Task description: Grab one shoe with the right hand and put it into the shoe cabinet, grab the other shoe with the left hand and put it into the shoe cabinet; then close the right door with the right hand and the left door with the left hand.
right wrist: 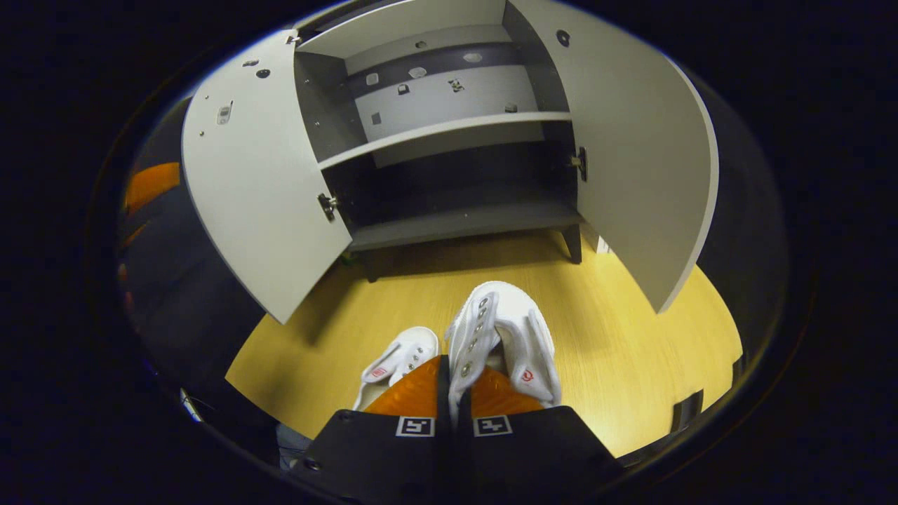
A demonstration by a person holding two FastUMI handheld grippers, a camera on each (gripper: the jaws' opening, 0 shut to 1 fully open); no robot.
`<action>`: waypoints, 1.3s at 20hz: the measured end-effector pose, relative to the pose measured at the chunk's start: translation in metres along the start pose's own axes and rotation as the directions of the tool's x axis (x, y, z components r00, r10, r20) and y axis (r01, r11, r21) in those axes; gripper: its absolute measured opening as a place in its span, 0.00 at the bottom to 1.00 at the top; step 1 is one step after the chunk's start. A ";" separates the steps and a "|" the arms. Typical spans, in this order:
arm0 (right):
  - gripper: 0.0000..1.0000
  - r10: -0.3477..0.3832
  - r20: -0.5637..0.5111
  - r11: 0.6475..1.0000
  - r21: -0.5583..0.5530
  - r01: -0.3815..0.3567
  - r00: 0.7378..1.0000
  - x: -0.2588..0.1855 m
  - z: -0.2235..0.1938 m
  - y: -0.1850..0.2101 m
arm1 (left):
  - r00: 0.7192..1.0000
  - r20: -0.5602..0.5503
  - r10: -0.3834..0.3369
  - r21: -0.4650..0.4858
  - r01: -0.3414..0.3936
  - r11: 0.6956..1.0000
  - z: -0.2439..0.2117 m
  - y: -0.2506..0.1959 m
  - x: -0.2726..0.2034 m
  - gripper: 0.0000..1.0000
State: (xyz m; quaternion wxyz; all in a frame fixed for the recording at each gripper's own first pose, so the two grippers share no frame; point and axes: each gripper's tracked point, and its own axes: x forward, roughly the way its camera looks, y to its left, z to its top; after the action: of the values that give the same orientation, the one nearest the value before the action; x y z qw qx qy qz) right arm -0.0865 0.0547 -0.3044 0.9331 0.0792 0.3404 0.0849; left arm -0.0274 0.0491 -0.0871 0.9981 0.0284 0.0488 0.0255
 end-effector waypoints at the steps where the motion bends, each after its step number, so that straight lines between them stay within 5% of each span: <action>1: 0.05 0.003 0.017 1.000 -0.002 -0.003 1.000 -0.009 0.019 0.004 | 1.000 0.004 -0.003 -0.009 0.003 1.000 0.002 -0.001 -0.001 0.97; 11: 0.05 0.013 0.214 0.999 -0.036 -0.005 0.977 -0.007 0.232 0.034 | 0.997 0.029 -0.074 -0.058 0.075 0.995 0.016 -0.019 -0.001 0.97; 18: 0.05 -0.026 0.237 0.988 -0.142 0.061 0.971 0.098 0.360 0.027 | 0.993 0.029 -0.112 -0.071 0.113 0.991 0.013 -0.030 0.011 0.97; 26: 0.05 -0.111 0.125 0.966 -0.221 0.136 0.986 0.232 0.393 -0.011 | 0.990 0.014 -0.142 -0.071 0.142 0.987 0.004 -0.037 0.018 0.97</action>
State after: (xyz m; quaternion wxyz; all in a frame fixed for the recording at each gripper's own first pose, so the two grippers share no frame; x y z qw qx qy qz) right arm 0.3446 0.0580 -0.1538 0.9570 -0.0454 0.2799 0.0605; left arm -0.0072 0.0135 -0.0874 0.9979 -0.0111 0.0455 -0.0441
